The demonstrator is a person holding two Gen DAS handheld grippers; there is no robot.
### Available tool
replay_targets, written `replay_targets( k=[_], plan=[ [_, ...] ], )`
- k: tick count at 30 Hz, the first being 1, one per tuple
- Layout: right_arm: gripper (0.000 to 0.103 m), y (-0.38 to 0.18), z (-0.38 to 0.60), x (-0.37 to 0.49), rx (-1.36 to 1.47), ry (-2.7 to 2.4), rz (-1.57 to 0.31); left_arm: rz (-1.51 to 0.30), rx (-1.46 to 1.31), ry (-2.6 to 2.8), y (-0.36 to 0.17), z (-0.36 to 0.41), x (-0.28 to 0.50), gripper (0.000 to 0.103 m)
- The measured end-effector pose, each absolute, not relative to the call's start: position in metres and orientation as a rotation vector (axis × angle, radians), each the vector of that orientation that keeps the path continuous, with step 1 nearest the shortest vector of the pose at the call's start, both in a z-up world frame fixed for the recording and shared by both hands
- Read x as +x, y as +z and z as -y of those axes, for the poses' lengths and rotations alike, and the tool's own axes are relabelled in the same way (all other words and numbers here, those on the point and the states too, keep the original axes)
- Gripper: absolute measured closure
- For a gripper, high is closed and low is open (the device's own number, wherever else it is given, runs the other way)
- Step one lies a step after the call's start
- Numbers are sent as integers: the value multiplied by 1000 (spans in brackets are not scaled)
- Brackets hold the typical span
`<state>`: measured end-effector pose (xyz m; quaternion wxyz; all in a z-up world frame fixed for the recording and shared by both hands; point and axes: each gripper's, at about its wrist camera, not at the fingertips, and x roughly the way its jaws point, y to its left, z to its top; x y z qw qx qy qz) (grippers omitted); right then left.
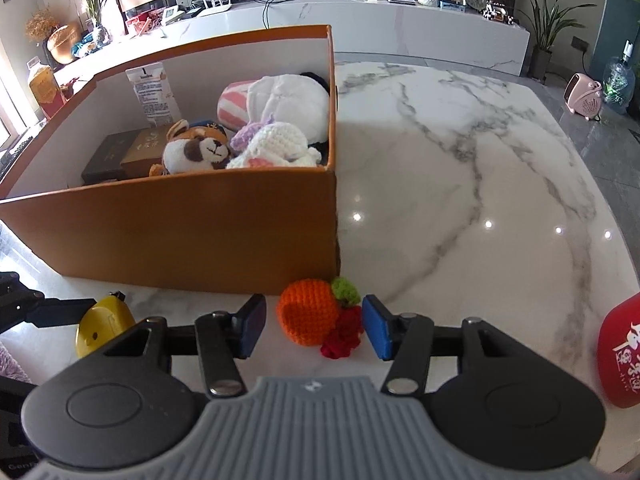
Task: Organize objects
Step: 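Move the right tool to the orange crocheted fruit and close it while the left tool holds the tape measure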
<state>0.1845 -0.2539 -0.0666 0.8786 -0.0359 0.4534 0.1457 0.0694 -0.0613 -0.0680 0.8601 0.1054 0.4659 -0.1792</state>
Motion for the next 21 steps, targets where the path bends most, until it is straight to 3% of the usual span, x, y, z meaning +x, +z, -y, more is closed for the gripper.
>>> replay_targets(
  k=[14, 17, 18, 21],
  plan=[
    [53, -76, 252, 188, -74, 311, -974, -995, 152, -385, -60, 56, 68, 36],
    [58, -70, 252, 181, -84, 323, -961, -986, 130, -389, -49, 53, 63, 36],
    [65, -67, 251, 177, -93, 325, -950, -984, 123, -387, -45, 52, 62, 37],
    [65, -56, 250, 166, -100, 344, -935, -971, 86, -390, -31, 47, 56, 36]
  ],
)
